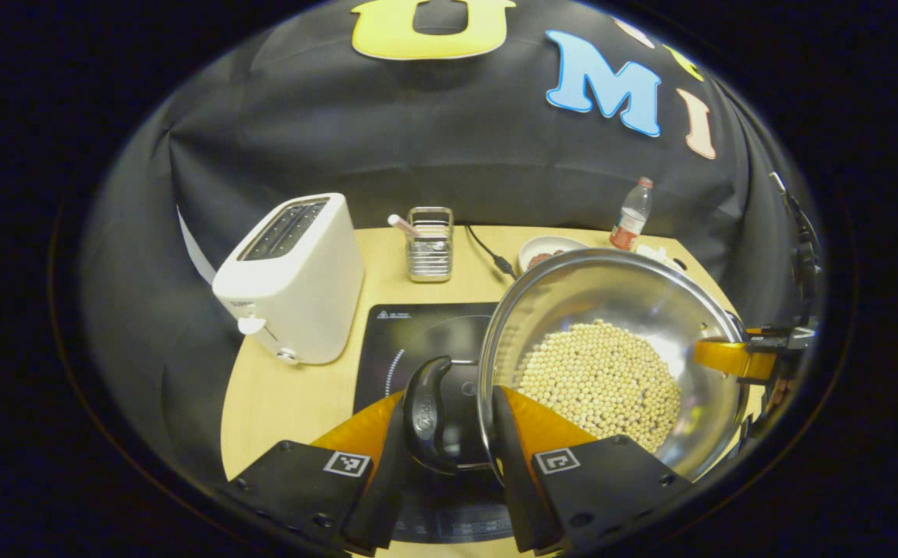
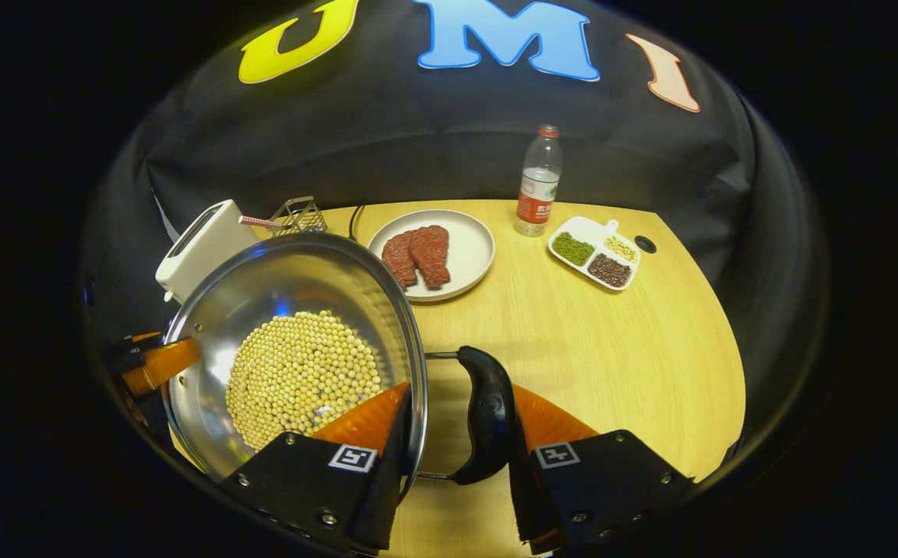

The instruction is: First push the handle of the pot to place it horizontally, then grasp the pot with both hands and set it on the induction cooktop.

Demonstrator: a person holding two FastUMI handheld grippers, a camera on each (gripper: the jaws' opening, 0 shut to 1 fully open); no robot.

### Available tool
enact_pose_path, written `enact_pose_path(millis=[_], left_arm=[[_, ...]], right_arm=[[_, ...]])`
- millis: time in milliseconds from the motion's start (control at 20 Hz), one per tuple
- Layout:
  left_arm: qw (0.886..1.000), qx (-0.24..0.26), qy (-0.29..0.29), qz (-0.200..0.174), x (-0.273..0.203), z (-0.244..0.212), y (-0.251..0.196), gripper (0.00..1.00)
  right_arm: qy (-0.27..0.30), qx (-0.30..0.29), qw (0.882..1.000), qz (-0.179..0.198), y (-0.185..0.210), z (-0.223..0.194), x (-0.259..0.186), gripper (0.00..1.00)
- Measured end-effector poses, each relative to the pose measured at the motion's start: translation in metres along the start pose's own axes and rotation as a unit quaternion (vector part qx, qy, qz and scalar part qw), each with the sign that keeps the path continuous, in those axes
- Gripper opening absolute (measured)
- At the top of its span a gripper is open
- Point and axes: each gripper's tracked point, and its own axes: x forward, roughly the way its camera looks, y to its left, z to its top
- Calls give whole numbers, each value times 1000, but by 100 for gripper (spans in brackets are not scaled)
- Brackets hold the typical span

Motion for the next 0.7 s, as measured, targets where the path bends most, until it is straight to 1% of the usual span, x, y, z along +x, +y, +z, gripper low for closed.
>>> enact_pose_path(millis=[50, 200, 250, 300, 350, 400, 450, 500, 700], left_arm=[[1000, -3, 2, 1, 2, -1, 8, 63], [1000, -7, 4, 5, 6, -3, 33, 63], [1000, -8, 5, 7, 8, -4, 39, 65], [1000, -8, 7, 8, 9, -4, 46, 66], [1000, -8, 8, 9, 9, -5, 52, 65], [1000, -8, 10, 9, 11, -6, 58, 63], [1000, -9, 11, 9, 13, -6, 64, 63], [1000, -9, 11, 10, 15, -6, 66, 59], [1000, -11, 12, 8, 21, -6, 82, 60]], right_arm=[[-1, -3, 1000, 1, 7, 2, 2, 59], [1, -8, 1000, 6, 28, 4, 11, 59], [4, -7, 1000, 8, 33, 4, 14, 59], [5, -6, 1000, 9, 39, 4, 15, 59], [7, -6, 1000, 9, 45, 4, 18, 59], [8, -6, 1000, 10, 50, 3, 21, 59], [9, -4, 1000, 9, 54, 3, 23, 59], [9, -4, 1000, 9, 58, 3, 24, 59], [11, -1, 1000, 7, 72, 3, 31, 59]])
